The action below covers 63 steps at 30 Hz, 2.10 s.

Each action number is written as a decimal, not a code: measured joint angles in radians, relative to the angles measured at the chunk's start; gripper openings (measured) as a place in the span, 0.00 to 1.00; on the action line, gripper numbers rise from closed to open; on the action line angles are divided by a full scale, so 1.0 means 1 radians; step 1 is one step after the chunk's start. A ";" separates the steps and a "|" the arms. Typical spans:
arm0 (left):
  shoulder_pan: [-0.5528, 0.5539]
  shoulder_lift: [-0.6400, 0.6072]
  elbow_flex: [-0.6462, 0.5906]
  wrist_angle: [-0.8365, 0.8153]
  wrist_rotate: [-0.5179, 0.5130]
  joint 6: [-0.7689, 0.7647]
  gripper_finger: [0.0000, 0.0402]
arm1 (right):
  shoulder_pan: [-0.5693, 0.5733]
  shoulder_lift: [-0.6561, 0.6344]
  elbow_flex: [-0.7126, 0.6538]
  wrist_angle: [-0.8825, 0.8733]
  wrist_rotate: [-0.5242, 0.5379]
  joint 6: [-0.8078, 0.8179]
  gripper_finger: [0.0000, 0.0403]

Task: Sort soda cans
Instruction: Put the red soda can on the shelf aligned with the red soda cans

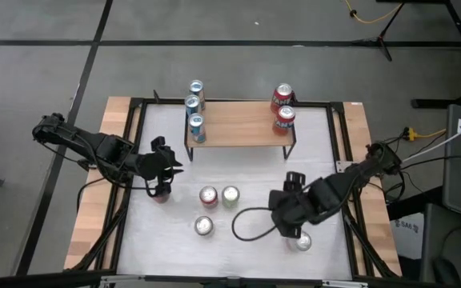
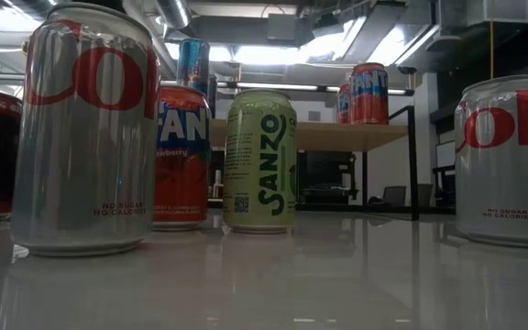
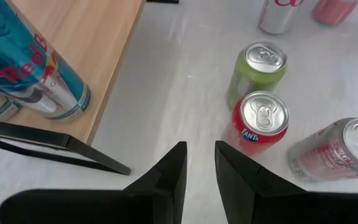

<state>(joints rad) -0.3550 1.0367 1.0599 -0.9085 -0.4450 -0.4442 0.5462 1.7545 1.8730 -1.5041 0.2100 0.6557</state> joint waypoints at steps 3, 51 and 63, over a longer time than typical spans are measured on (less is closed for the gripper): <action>0.000 0.000 0.000 0.009 0.000 0.000 0.19 | 0.013 -0.006 -0.061 -0.004 -0.014 0.019 0.75; 0.001 -0.110 0.000 0.025 0.167 -0.022 0.19 | -0.292 0.099 -0.231 1.123 -0.257 -0.773 0.75; 0.001 -0.156 0.000 0.022 0.167 -0.047 0.19 | -0.363 0.227 -0.232 1.143 -0.316 -0.777 0.75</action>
<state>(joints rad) -0.3538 0.8810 1.0595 -0.8860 -0.2783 -0.4911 0.1836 1.9813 1.6413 -0.3611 -0.1057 -0.1211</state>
